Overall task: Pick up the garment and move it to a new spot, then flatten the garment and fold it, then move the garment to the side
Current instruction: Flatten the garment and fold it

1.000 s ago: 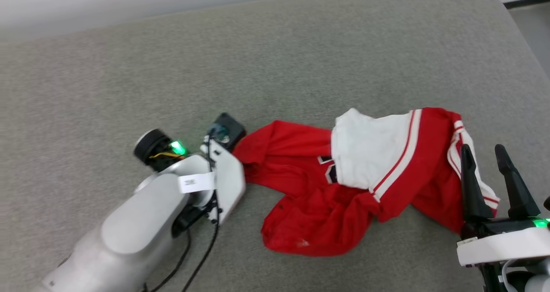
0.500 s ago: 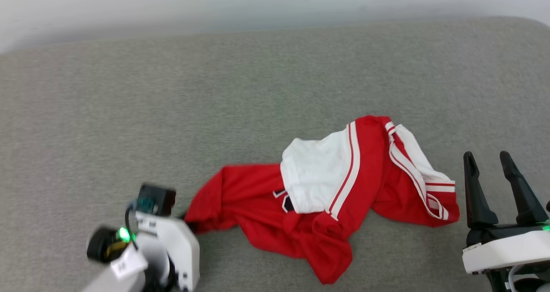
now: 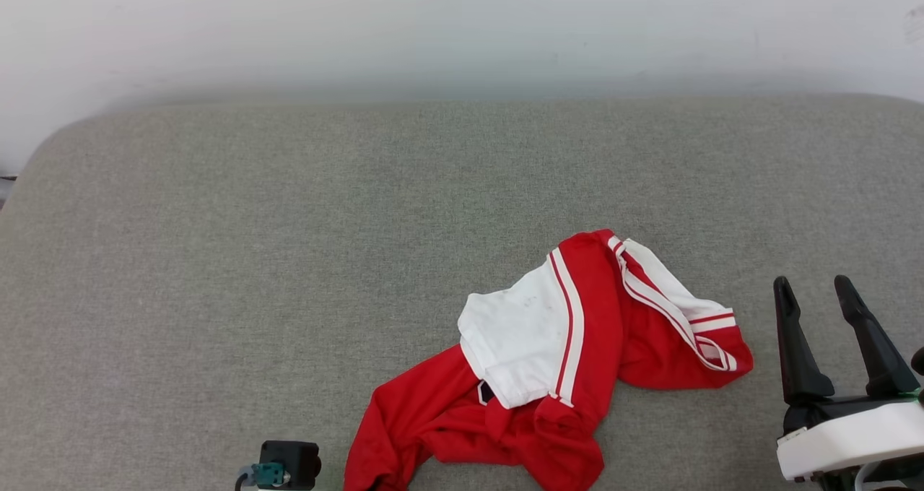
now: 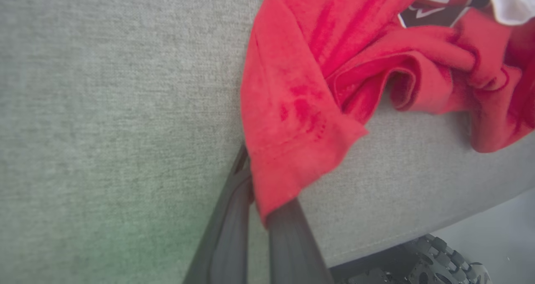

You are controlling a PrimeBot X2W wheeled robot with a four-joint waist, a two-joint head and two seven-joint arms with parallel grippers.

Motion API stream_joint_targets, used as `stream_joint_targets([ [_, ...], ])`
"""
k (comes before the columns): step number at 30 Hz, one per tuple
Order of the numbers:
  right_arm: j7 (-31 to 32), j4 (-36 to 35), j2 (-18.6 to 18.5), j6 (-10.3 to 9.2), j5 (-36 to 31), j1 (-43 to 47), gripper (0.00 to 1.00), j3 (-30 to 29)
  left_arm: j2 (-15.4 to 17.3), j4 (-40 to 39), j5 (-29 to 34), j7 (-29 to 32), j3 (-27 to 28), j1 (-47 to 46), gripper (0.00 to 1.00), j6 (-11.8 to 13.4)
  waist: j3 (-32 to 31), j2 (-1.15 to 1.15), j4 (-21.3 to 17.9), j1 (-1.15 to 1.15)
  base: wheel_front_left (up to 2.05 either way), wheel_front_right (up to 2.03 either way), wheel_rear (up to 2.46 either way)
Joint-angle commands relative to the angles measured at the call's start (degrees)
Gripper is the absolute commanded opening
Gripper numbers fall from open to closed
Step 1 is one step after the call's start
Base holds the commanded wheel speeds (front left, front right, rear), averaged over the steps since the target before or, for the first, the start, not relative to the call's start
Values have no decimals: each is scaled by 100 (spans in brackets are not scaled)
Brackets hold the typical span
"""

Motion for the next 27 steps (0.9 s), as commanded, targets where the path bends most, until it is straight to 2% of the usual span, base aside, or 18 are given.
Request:
stream_joint_targets([
  [1,21,-30,9,-4,4,96,100,-12,-20,84,54,-12,-42,-7,100,29,-38,0,2,1,0,0,0],
  [2,40,-67,8,-4,-7,128,100,-42,-35,1,269,-269,35,-221,100,136,-115,0,-2,1,0,0,0],
  [5,68,-93,9,-4,-12,180,100,-55,-19,-232,474,-550,86,-368,100,182,-181,0,-20,1,0,0,0],
  [11,81,-182,9,-4,32,140,100,-77,86,-748,805,-726,152,-908,100,110,-104,0,-67,1,0,0,0],
  [16,53,-188,9,-4,60,-97,100,39,7,-542,575,-275,165,-1594,100,-240,215,0,-246,1,0,0,0],
  [17,34,-145,9,-4,38,-184,100,81,-53,-392,463,-22,128,-1910,100,-420,373,0,-341,1,0,0,0],
  [24,-104,25,10,-4,78,-422,100,185,-140,332,457,953,-318,-2882,100,-1063,745,0,-602,1,0,0,0],
  [27,-182,102,9,-4,130,-450,100,228,-141,668,544,1290,-508,-3219,100,-1262,879,0,-698,1,0,0,0],
])
